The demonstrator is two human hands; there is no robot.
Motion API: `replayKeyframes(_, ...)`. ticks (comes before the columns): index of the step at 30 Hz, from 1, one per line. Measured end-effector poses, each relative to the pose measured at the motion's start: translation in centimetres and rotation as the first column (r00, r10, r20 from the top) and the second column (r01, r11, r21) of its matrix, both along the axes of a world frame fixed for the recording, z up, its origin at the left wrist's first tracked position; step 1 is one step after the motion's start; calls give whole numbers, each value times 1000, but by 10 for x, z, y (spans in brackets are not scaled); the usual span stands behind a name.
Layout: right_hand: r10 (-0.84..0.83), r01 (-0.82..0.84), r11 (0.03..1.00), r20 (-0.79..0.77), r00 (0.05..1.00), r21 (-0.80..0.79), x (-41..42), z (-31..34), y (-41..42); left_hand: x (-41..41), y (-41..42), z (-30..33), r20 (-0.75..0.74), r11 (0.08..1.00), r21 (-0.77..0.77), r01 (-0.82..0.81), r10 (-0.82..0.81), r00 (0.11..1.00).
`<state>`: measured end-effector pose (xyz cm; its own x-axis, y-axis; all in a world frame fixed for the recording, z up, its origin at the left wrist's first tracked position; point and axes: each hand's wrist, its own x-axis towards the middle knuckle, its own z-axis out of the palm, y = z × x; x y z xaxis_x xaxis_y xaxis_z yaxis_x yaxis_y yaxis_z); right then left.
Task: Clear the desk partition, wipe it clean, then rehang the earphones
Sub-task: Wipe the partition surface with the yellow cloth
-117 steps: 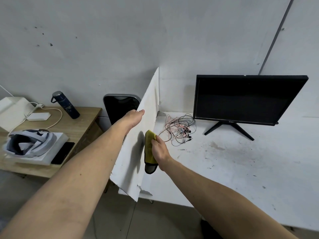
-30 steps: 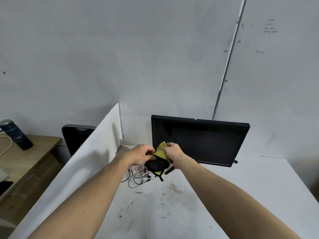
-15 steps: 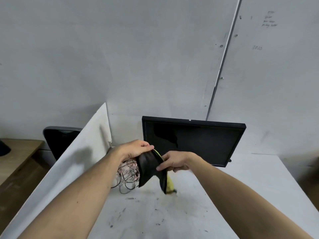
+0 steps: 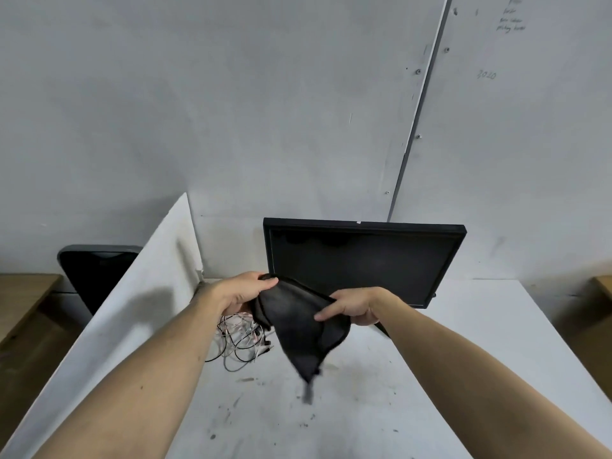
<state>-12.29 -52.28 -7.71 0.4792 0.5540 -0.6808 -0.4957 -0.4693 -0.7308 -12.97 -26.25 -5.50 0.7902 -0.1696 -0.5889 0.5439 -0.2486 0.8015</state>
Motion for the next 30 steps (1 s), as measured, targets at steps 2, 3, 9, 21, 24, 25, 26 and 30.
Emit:
replayKeyframes(2, -179, 182, 980, -45, 983, 75, 1, -6, -2, -1, 0, -5, -3, 1000, 4, 20, -20, 1000)
replayKeyframes(3, -274, 280, 953, -65, 960, 114, 3, -10, -4, -1, 2, -8, -13, 999, 3, 43, -43, 999)
replayKeyframes(9, -480, 489, 861, -95, 872, 140, 0, -21, -11, 5, 16, -27, 3, 991, 124, -57, 57, 998)
replayKeyframes(21, -497, 478, 850, 38, 867, 224, -5, -27, -16, -7, 2, -39, 341, 923, 344, -173, 49, 939)
replayKeyframes(24, -35, 114, 973, 356, 934, -203, -5, -24, -13, -4, 1, -43, 374, 923, 364, -125, -22, 927)
replayKeyframes(25, 96, 71, 935, 442, 892, -346, -5, -24, -12, -4, 3, -43, 355, 916, 394, -77, -74, 932)
replayKeyframes(26, 165, 72, 904, 499, 851, -422, -5, -25, -11, -3, 6, -44, 315, 898, 440, 8, -163, 935)
replayKeyframes(30, 167, 151, 897, 637, 753, -415, -3, -25, -13, -4, 3, -42, 111, 706, 652, 276, -449, 886)
